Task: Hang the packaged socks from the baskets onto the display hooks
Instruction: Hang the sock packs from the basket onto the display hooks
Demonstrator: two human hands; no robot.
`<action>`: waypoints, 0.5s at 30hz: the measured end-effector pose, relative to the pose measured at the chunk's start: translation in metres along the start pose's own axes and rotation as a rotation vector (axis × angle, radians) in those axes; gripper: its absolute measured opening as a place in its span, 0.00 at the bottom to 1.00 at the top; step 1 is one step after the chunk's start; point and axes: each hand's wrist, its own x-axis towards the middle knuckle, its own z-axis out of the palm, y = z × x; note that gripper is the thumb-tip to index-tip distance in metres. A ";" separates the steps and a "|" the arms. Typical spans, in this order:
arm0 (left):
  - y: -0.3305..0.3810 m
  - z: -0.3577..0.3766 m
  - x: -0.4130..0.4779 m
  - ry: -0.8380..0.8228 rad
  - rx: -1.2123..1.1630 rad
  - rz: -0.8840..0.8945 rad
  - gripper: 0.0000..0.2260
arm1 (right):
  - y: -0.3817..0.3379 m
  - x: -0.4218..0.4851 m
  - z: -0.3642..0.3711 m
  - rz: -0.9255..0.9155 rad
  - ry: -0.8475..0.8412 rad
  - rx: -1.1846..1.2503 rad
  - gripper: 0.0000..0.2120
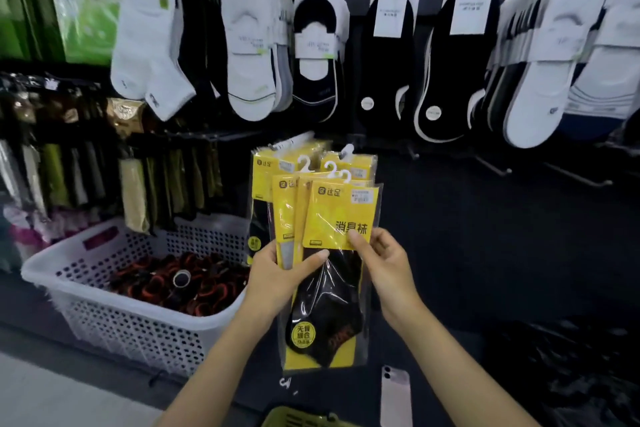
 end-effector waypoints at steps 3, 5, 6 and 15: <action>0.008 -0.007 0.011 0.032 -0.007 0.013 0.13 | -0.003 0.009 0.006 -0.003 -0.032 0.034 0.13; 0.009 -0.013 0.017 0.050 -0.002 0.042 0.19 | -0.002 0.014 0.007 -0.002 -0.051 0.039 0.13; 0.010 -0.016 0.019 0.057 -0.006 0.049 0.22 | -0.001 0.016 0.008 0.000 -0.057 0.026 0.14; 0.002 -0.051 0.036 0.316 -0.022 0.136 0.22 | -0.002 0.055 0.003 0.027 0.138 0.071 0.08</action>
